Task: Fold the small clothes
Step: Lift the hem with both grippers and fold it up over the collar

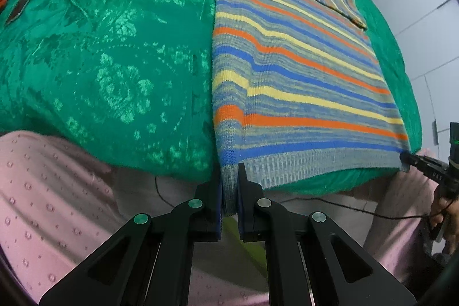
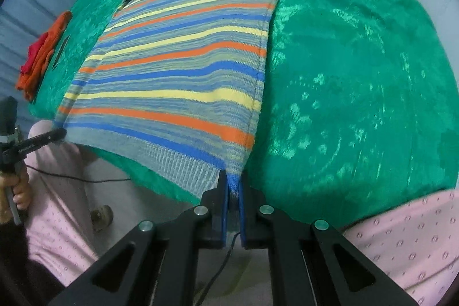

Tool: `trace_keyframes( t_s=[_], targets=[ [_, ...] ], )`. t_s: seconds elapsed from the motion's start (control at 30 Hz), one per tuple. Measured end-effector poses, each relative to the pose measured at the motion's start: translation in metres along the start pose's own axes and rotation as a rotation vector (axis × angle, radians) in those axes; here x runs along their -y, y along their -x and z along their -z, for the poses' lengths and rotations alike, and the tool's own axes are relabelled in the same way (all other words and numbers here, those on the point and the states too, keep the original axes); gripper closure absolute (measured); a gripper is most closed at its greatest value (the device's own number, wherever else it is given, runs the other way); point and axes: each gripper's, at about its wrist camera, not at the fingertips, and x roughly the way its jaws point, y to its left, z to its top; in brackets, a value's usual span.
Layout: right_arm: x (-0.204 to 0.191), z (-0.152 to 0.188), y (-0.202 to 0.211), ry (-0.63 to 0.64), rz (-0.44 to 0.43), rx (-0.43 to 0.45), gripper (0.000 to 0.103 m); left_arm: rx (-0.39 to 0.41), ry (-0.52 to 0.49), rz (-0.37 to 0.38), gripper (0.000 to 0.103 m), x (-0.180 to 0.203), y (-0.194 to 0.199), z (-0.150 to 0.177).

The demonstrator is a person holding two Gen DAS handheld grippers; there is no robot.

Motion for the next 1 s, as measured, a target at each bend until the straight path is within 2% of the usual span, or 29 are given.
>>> trace_keyframes(
  t_s=[0.17, 0.23, 0.3, 0.43, 0.6, 0.7, 0.83, 1.0],
  targets=[
    [0.005, 0.012, 0.01, -0.061, -0.054, -0.005, 0.098, -0.017, 0.02, 0.014, 0.097, -0.004, 0.012, 0.001],
    [0.007, 0.006, 0.02, -0.094, -0.091, 0.043, 0.098, 0.013, 0.045, 0.051, 0.097, -0.006, 0.024, -0.015],
    [0.012, -0.01, 0.035, -0.141, -0.131, 0.131, 0.098, 0.053, 0.061, 0.08, 0.097, -0.006, 0.034, -0.04],
    [0.023, -0.055, 0.054, -0.208, -0.172, 0.286, 0.098, 0.153, 0.075, 0.127, 0.097, -0.005, 0.05, -0.103],
    [0.03, -0.134, 0.055, -0.242, -0.137, 0.441, 0.098, 0.215, 0.103, 0.142, 0.097, -0.003, 0.038, -0.193],
    [0.038, -0.184, 0.042, -0.254, -0.12, 0.467, 0.098, 0.227, 0.092, 0.115, 0.097, 0.003, 0.018, -0.245],
    [0.054, -0.241, 0.017, -0.285, -0.114, 0.448, 0.098, 0.204, 0.101, 0.103, 0.097, 0.008, -0.012, -0.303],
    [0.08, -0.297, -0.013, -0.333, -0.132, 0.411, 0.098, 0.163, 0.104, 0.086, 0.097, 0.008, -0.047, -0.349]
  ],
)
